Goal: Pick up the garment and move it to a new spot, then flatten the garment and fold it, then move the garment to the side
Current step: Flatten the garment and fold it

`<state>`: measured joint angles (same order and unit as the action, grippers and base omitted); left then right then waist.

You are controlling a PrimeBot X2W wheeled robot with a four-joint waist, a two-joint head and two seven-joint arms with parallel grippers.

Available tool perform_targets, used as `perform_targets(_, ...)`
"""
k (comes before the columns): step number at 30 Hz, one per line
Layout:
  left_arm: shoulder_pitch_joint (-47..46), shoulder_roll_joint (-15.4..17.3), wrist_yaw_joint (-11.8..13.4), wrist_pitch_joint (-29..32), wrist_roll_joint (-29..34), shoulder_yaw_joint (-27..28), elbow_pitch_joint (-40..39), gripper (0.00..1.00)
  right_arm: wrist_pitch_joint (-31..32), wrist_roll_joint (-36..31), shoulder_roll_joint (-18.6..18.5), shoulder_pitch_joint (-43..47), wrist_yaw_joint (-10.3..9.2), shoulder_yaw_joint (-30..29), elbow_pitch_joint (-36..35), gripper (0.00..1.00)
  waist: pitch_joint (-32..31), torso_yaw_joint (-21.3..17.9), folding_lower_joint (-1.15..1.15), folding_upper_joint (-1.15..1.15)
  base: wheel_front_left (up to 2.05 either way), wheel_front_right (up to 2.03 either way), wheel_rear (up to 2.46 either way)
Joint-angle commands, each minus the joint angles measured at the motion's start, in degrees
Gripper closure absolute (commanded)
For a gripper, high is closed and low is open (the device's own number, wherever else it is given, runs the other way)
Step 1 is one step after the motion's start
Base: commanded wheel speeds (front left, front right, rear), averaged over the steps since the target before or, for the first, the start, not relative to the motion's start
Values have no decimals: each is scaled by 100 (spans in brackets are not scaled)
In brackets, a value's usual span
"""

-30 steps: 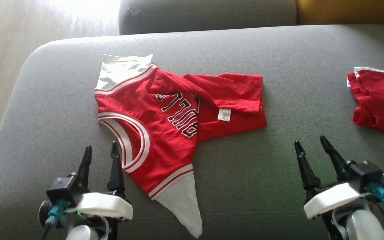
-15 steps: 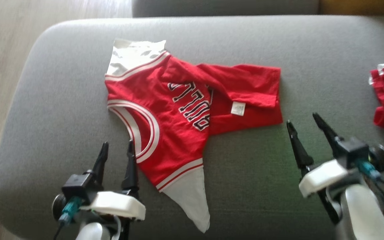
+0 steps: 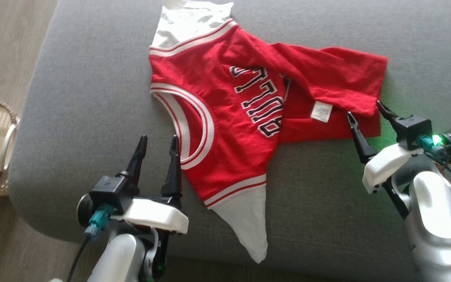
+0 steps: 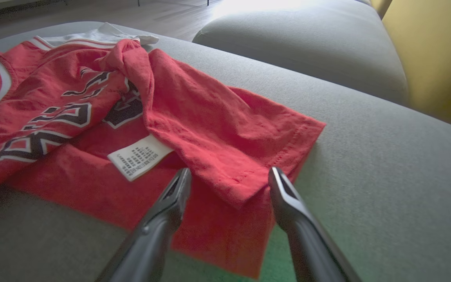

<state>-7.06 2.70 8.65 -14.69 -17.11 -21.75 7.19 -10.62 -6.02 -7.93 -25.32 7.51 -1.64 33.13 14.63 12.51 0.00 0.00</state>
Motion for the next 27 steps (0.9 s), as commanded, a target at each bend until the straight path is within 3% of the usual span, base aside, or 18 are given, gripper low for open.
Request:
perform_targets(1, -237, 18, 49, -31, -34, 155, -193, 0, -53, -18, -35, -192, -2, 142, -105, 0, 104, 105, 0, 0, 0, 0, 0)
perform_targets(5, -297, 18, 88, -31, -46, 122, -196, 0, -93, -46, -100, -398, -2, 205, 284, 0, 170, 157, 0, 0, 0, 0, 0)
perform_targets(6, -306, 18, 93, -31, -47, 117, -197, 0, -90, -50, -112, -445, -2, 229, 378, 64, 180, 164, 0, 0, 0, 0, 0)
perform_targets(7, -314, 18, 96, -31, -47, 113, -196, 0, -103, -48, -123, -491, -2, 242, 453, 100, 189, 168, 0, 0, 0, 0, 0)
perform_targets(18, -331, 18, 126, -31, -83, 52, -180, 0, -239, 200, -218, -1139, -2, 193, 346, 100, 160, 181, 0, 0, 0, 0, 0)
perform_targets(27, -580, 18, 147, -31, -239, -263, -299, 0, 413, 311, -1108, -2894, -2, 321, 275, 100, 681, 638, 0, 0, 0, 0, 0)
